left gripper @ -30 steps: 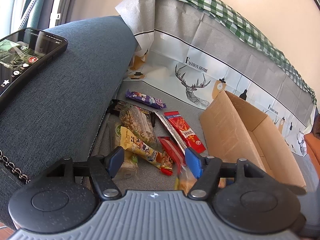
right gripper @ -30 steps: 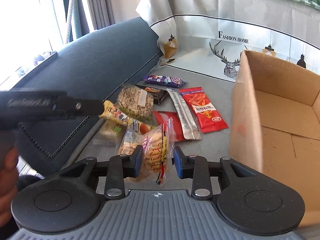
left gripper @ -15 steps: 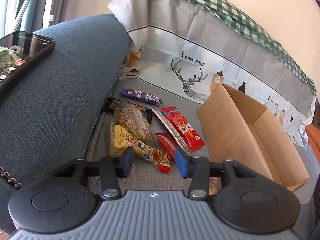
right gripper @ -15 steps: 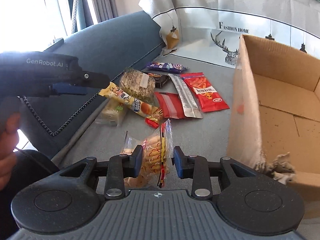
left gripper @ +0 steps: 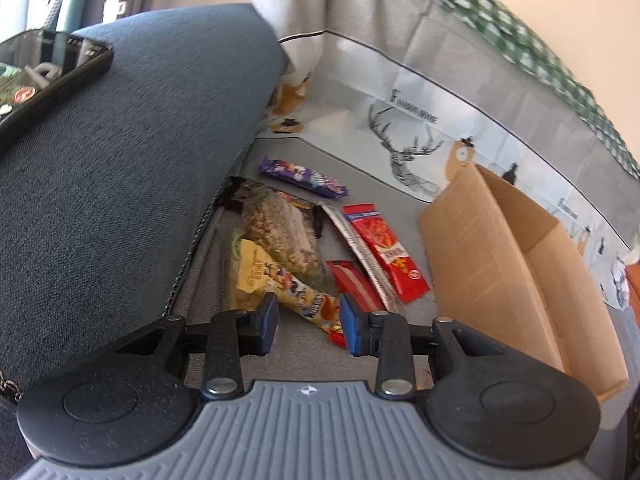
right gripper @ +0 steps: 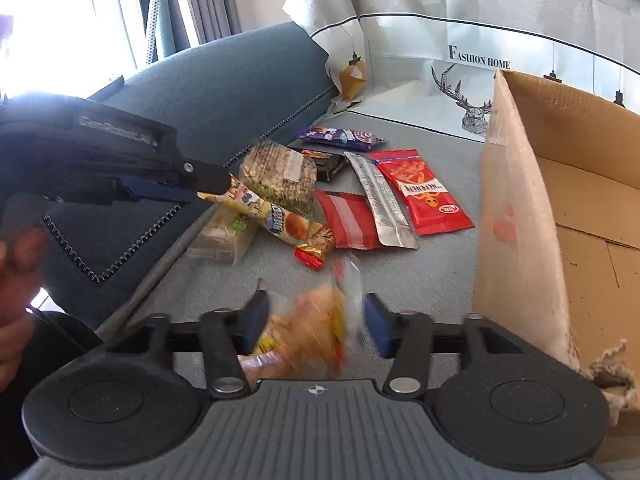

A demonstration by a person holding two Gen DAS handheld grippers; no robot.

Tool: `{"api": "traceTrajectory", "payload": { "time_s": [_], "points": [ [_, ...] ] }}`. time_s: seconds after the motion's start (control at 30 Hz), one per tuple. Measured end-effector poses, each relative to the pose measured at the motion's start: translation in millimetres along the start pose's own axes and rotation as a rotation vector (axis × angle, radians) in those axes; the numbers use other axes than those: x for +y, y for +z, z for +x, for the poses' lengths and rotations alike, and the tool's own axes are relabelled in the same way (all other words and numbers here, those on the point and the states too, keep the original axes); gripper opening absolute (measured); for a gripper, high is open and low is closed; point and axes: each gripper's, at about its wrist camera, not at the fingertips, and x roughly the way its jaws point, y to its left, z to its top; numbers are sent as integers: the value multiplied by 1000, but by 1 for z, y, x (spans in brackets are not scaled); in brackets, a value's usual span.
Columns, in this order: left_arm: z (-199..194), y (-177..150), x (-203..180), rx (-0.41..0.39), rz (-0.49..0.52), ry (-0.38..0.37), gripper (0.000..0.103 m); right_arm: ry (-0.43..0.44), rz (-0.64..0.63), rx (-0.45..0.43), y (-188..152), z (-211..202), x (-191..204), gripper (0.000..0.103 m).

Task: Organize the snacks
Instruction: 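Close the right tool on the clear rice-cracker bag, then grasp the yellow snack bar with the left tool while the right tool lifts the cracker bag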

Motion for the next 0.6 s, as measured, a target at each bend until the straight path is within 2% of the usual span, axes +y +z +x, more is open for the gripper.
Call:
{"api": "traceTrajectory", "payload": {
  "time_s": [0.03,0.1,0.13,0.2,0.23,0.4,0.6],
  "points": [
    [2,1,1,5,-8,13,38,4,2,-2,1,0,0,73],
    [7,3,2,19,-26,41,42,11,4,-3,2,2,1,80],
    [9,4,3,22,-35,53,43,12,3,1,2,3,1,83],
    [12,6,5,26,-50,79,53,15,1,15,2,6,2,88],
    [14,7,5,27,-53,85,53,16,0,21,1,7,3,89],
    [28,13,0,30,-27,136,55,24,12,70,-1,14,3,91],
    [53,19,0,74,-16,169,56,24,8,92,-5,18,3,91]
  ]
}}
